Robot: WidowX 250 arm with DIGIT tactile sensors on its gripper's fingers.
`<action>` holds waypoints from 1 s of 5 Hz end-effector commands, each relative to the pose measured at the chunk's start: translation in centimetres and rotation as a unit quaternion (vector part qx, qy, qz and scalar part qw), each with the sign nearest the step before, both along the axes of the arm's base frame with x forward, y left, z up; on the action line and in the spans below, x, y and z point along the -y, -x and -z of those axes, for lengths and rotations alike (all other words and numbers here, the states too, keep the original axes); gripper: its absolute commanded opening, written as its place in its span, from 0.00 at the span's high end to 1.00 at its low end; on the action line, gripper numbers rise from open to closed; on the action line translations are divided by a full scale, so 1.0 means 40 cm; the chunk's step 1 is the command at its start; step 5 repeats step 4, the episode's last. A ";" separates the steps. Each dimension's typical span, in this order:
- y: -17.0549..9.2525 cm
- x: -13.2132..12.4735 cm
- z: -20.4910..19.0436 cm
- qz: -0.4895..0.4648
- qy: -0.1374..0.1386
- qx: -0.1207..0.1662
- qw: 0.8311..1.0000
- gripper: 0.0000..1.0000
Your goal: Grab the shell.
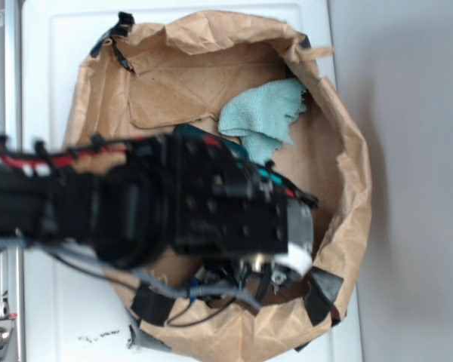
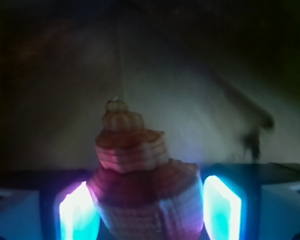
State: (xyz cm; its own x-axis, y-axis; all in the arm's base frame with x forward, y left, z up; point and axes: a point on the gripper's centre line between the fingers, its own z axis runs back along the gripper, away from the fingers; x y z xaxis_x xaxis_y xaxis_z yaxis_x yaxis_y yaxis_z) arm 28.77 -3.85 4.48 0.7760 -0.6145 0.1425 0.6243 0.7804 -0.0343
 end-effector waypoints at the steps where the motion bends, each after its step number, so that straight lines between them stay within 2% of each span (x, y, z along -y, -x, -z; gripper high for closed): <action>1: -0.037 -0.115 -0.219 -0.084 0.032 0.041 0.995 1.00; 2: -0.015 -0.123 -0.284 -0.096 0.038 0.061 0.993 1.00; 3: 0.020 -0.143 -0.317 -0.074 0.051 0.068 0.994 1.00; 4: 0.039 -0.150 -0.313 -0.057 0.052 0.080 0.994 1.00; 5: 0.039 -0.150 -0.313 -0.057 0.052 0.080 0.994 1.00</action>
